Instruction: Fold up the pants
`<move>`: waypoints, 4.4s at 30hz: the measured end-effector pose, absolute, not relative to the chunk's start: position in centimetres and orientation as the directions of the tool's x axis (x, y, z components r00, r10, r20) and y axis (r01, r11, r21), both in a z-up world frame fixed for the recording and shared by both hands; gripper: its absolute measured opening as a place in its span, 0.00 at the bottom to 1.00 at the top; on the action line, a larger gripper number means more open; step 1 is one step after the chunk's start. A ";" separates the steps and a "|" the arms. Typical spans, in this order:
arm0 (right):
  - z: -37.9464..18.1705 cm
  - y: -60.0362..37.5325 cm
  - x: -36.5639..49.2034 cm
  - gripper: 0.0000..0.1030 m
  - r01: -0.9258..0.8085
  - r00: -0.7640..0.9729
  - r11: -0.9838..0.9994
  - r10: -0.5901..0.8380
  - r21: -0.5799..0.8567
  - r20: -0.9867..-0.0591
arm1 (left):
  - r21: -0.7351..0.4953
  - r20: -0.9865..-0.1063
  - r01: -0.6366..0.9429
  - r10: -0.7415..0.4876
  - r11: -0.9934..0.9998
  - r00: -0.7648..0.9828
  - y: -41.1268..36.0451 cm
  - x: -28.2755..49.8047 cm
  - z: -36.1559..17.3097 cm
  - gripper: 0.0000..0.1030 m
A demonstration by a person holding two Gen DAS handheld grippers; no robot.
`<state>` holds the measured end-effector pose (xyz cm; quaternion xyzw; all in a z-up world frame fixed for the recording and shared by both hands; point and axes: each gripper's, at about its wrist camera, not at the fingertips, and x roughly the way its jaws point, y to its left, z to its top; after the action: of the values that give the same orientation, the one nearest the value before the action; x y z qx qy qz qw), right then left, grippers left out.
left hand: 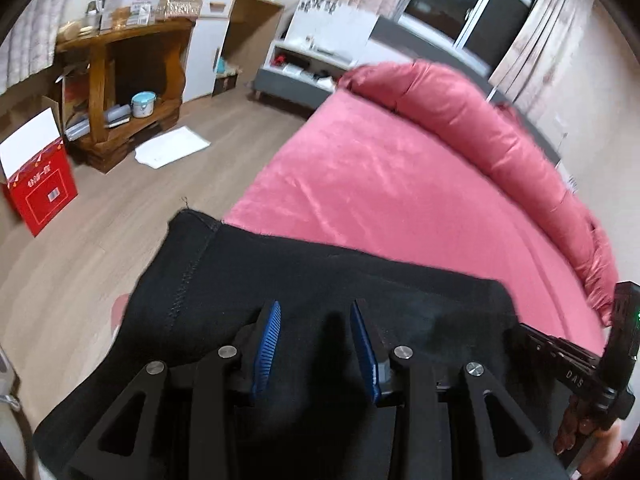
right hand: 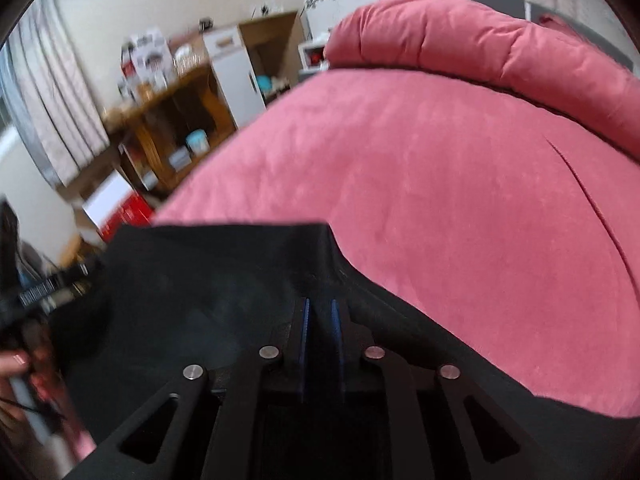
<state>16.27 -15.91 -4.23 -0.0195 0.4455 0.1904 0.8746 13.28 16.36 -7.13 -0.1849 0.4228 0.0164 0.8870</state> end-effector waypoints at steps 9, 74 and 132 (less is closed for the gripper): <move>-5.7 -15.8 18.4 0.00 -0.304 0.609 0.951 0.244 0.062 -0.755 | -0.192 -0.787 -0.246 0.000 0.950 0.617 15.9 14.6 -8.7 0.38; -4.1 -63.4 -13.2 0.22 0.641 0.761 0.417 -0.242 0.644 -0.602 | -0.239 -0.684 0.047 -0.202 0.970 0.701 9.4 6.8 -7.3 0.40; -5.9 -61.7 -9.1 0.20 0.614 0.785 0.339 -0.168 0.713 -0.596 | -0.255 -0.693 0.022 -0.199 0.967 0.693 10.2 6.7 -7.3 0.46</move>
<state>-9.12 -61.67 -5.88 0.5186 0.2148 -0.2477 0.7897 6.72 10.24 -7.32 -0.1143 0.3868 -0.0605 0.9130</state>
